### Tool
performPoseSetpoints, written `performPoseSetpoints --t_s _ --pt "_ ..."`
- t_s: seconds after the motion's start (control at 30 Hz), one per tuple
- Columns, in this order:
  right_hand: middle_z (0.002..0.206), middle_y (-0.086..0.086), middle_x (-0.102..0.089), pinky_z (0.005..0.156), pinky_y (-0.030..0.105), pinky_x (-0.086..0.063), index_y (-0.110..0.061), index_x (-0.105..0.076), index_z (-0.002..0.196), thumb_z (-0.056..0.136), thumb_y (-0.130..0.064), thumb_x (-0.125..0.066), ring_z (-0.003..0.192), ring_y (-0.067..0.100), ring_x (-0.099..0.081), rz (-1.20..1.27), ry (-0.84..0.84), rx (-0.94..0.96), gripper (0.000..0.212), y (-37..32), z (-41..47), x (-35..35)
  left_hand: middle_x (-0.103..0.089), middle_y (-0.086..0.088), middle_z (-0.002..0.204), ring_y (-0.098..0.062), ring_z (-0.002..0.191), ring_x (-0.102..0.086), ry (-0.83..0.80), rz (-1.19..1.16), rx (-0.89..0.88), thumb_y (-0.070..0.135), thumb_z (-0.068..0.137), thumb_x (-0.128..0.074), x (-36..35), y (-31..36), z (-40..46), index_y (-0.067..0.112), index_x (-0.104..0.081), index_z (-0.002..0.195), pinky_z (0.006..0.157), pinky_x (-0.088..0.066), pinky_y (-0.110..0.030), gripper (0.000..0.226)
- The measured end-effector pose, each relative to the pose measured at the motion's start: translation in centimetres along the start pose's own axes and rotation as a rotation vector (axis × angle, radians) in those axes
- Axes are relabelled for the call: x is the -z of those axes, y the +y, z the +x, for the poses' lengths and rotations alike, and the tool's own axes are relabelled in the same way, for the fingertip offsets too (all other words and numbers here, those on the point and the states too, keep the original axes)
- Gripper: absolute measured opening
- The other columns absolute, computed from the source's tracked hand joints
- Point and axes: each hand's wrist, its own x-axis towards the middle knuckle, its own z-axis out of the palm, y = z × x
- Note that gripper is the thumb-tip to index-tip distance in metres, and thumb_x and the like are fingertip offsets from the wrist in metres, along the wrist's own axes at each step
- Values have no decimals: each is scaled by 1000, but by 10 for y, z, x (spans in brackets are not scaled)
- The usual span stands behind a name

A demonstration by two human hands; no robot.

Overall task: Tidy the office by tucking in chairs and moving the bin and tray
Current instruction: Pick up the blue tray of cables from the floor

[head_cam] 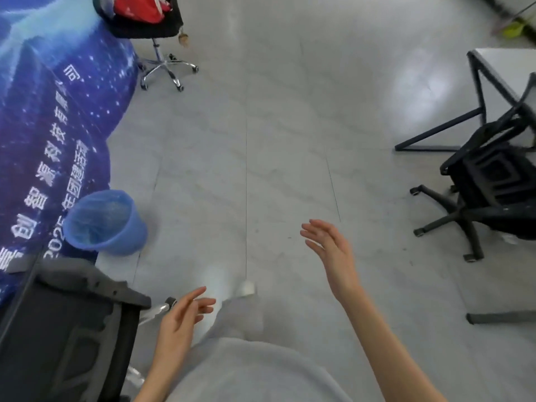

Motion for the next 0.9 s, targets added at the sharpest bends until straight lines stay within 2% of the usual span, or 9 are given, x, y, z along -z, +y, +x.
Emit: performPoseSetpoints --t_s 0.13,0.23,0.33,0.5,0.67,0.73,0.9 --pt "106 8 -67 87 27 -51 -12 -61 104 96 -5 -42 96 16 -66 -6 39 49 22 -27 120 8 -70 -11 89 -4 67 -67 -12 -7 35 -3 96 -33 -39 21 113 18 -60 99 64 -51 -10 34" --pt "107 10 -67 89 29 -50 -10 -61 104 95 -4 -43 94 15 -67 -21 113 18 22 -38 195 21 -74 -3 79 -9 70 -68 -49 14 -4 -1 97 -35 -83 61 206 21 -62 96 65 -52 -12 35" --pt "105 10 -68 86 28 -53 -12 -63 101 94 -1 -43 97 20 -67 -6 210 -16 23 -47 249 43 -75 8 81 -9 74 -68 -165 70 -79 1 97 -37 -143 126 288 19 -63 98 69 -52 -13 33" --pt "104 12 -69 76 17 -54 -5 -61 105 94 2 -41 94 19 -68 45 367 -87 24 -61 303 89 -74 13 86 -11 81 -68 -403 124 -203 5 97 -39 -257 236 407 22 -62 102 77 -51 -23 30" --pt "102 18 -67 70 15 -55 -6 -62 97 93 9 -37 88 20 -68 149 509 -115 29 -67 392 140 -73 14 88 -12 83 -68 -528 108 -300 12 96 -43 -374 304 516 21 -61 105 77 -50 -20 22" --pt "100 17 -67 70 15 -54 -7 -62 97 93 8 -37 85 17 -69 157 521 -121 30 -78 444 160 -73 13 88 -12 83 -67 -540 117 -298 19 92 -44 -417 315 555 22 -61 104 76 -51 -19 22" --pt "100 12 -69 75 18 -54 -9 -61 100 94 4 -38 88 16 -68 72 430 -79 28 -157 607 216 -74 8 90 -13 81 -68 -477 134 -193 5 97 -39 -503 328 636 24 -62 101 75 -51 -23 30"
